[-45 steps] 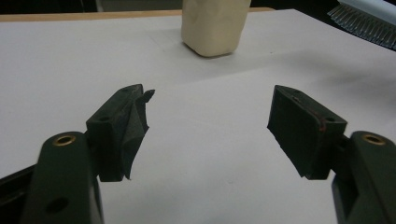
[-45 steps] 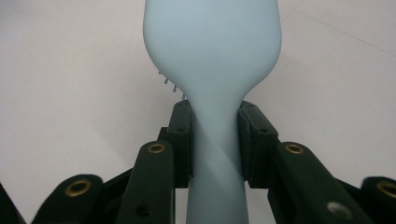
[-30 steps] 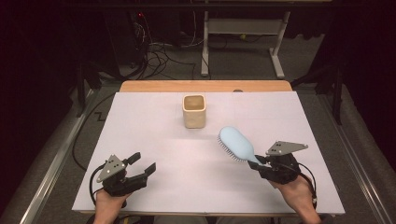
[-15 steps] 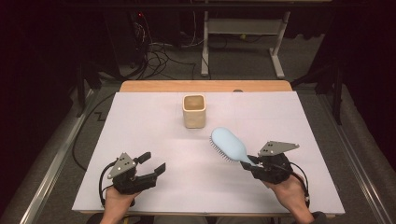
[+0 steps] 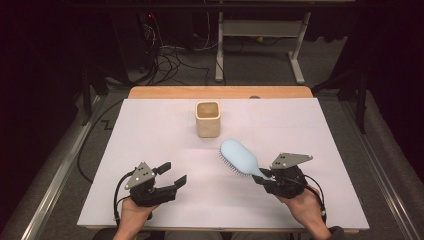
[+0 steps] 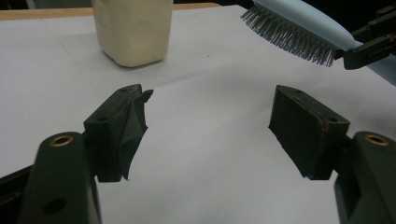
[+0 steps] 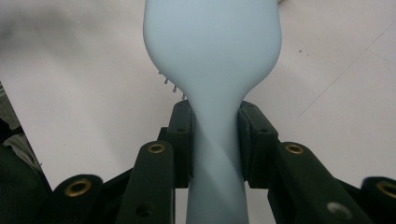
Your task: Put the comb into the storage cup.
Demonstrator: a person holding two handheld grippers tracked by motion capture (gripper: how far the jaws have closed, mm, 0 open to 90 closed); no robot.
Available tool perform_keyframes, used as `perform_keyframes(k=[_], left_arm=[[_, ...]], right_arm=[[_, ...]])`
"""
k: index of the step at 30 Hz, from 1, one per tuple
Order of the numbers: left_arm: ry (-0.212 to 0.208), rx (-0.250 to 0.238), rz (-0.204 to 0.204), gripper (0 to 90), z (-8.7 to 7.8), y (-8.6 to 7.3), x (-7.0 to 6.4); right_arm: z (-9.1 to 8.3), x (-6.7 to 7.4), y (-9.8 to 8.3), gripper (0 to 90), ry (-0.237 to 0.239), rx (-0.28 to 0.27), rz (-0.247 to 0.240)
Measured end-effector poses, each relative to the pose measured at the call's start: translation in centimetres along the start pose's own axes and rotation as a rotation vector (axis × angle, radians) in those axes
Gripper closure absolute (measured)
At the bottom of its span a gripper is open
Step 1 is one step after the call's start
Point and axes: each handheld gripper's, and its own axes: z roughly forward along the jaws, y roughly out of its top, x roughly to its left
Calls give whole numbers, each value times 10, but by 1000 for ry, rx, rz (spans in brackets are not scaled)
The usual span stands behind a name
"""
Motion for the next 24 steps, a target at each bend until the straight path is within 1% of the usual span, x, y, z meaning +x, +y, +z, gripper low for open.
perform_keyframes(k=[5,11,19,24], left_arm=[[-14,7,2,268,4,1,-3],[-47,24,2,262,14,4,-9],[-65,32,3,259,22,7,-13],[-79,41,12,255,29,9,-17]], right_arm=[[3,2,0,705,7,2,-4],[8,7,1,705,16,11,-12],[10,10,2,705,24,12,-20],[13,13,4,705,29,14,-29]])
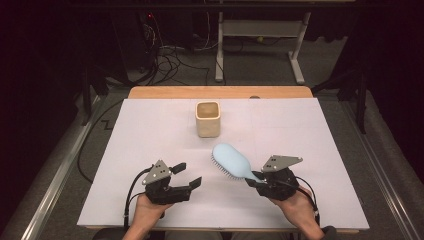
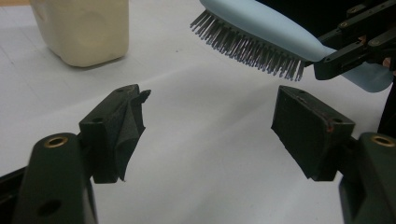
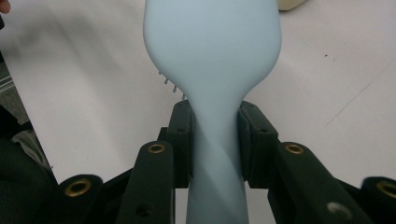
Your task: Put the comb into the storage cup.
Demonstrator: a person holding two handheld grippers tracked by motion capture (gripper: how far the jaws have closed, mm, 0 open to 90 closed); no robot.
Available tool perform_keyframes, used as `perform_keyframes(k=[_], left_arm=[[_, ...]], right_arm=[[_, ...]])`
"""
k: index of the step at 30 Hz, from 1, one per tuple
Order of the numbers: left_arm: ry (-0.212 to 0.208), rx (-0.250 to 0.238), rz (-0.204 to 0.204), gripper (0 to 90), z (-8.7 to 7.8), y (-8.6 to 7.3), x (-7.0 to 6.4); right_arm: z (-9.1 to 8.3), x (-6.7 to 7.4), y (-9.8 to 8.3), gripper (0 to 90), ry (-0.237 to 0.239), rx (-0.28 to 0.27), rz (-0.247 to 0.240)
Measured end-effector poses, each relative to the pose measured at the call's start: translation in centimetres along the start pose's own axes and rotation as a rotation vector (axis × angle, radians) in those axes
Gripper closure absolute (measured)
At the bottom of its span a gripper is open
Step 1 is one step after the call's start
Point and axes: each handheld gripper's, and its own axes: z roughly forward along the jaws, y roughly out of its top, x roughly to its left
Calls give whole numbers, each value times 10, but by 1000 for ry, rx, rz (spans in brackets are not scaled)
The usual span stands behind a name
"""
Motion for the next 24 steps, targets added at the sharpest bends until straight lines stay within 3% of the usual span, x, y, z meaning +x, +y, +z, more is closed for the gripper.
perform_keyframes(k=[24], left_arm=[[-61,41,9,209,25,7,-14]], right_arm=[[7,11,7,705,19,-17,-27]])
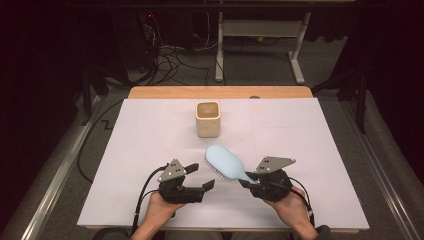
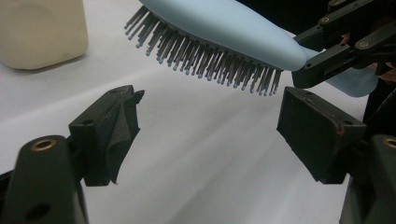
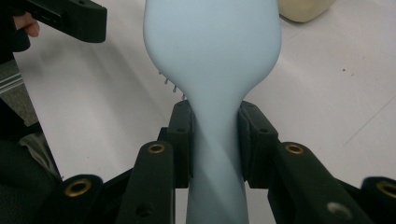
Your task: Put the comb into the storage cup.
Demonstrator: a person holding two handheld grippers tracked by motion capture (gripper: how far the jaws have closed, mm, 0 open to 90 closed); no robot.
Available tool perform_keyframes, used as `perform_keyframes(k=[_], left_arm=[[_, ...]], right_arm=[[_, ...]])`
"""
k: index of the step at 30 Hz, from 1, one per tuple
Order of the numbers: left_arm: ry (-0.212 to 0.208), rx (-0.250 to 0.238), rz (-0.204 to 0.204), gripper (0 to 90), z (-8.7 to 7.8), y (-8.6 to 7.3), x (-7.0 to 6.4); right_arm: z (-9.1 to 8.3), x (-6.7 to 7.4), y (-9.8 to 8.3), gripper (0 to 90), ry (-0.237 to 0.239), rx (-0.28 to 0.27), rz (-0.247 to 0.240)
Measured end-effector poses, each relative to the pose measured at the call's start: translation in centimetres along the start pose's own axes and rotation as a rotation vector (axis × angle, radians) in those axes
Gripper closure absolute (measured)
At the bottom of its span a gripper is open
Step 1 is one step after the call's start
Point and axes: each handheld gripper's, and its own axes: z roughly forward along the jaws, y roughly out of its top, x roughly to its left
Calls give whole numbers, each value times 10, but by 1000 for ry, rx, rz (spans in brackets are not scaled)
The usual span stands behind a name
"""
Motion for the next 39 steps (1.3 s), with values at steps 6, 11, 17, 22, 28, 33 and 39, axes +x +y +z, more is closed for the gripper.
perform_keyframes(k=[6,11,17,22,28,33,39], left_arm=[[-26,15,-6,205,5,2,-2],[-47,20,-22,204,9,3,-3],[-61,27,-28,189,13,4,-4],[-70,22,-37,180,15,4,-4],[-87,9,-61,174,17,6,-4],[-97,21,-73,161,18,6,-2],[-103,46,-96,153,21,4,-2]], right_arm=[[1,3,1,705,3,-10,-10],[3,5,2,705,5,-13,-18],[4,7,3,704,7,-18,-23],[6,8,4,705,7,-20,-28],[7,12,6,704,9,-29,-37],[11,17,8,704,12,-29,-56],[18,22,8,705,27,-20,-73]])
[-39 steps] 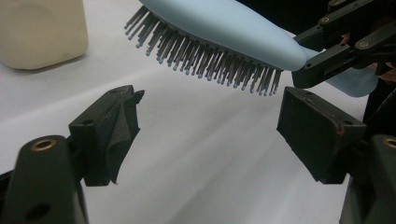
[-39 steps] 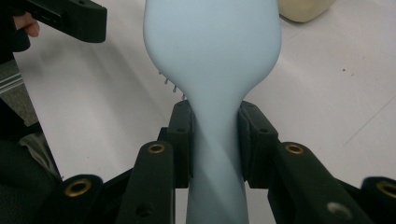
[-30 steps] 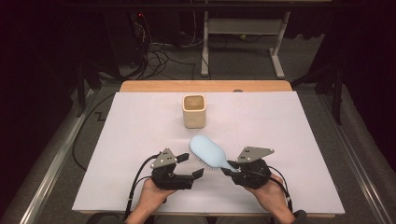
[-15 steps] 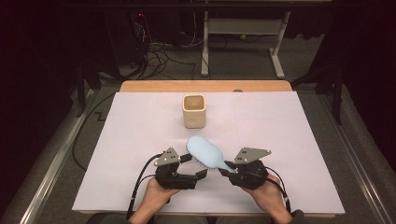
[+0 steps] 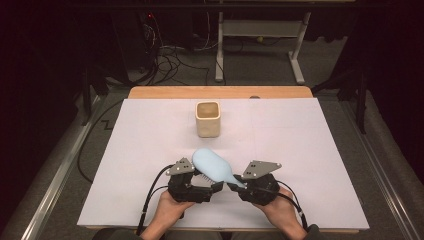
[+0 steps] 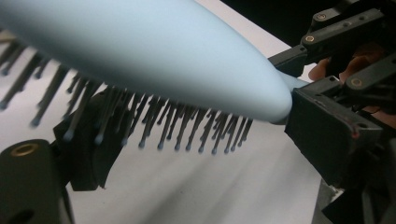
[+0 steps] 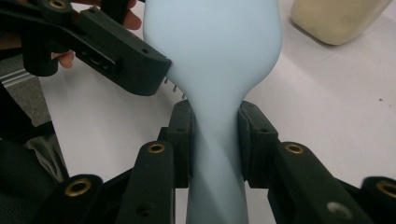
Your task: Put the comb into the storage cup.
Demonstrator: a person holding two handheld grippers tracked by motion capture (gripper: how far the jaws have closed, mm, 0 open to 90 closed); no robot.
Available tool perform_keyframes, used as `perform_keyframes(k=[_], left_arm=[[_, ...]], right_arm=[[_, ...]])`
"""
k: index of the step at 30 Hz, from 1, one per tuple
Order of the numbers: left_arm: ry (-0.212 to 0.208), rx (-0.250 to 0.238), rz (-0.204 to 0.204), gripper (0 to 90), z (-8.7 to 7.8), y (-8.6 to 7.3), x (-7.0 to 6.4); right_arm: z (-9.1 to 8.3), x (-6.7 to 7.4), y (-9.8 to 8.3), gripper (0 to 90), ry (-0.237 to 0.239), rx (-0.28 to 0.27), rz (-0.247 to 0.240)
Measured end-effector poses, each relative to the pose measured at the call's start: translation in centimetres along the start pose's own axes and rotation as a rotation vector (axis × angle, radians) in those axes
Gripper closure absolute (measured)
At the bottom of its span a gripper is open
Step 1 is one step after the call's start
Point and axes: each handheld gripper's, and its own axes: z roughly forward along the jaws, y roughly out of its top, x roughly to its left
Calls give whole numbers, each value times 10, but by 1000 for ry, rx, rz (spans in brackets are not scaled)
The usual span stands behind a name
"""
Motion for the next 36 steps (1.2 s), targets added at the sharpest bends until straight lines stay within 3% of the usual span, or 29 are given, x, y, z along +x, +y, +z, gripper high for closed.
perform_keyframes(k=[17,28,36], left_arm=[[17,-21,-35,163,-4,2,2],[15,-46,-35,215,-5,2,0],[39,-57,-21,247,-6,1,-3]], right_arm=[[16,12,4,705,7,21,-32],[24,21,8,705,29,30,-58],[27,24,10,706,24,31,-54]])
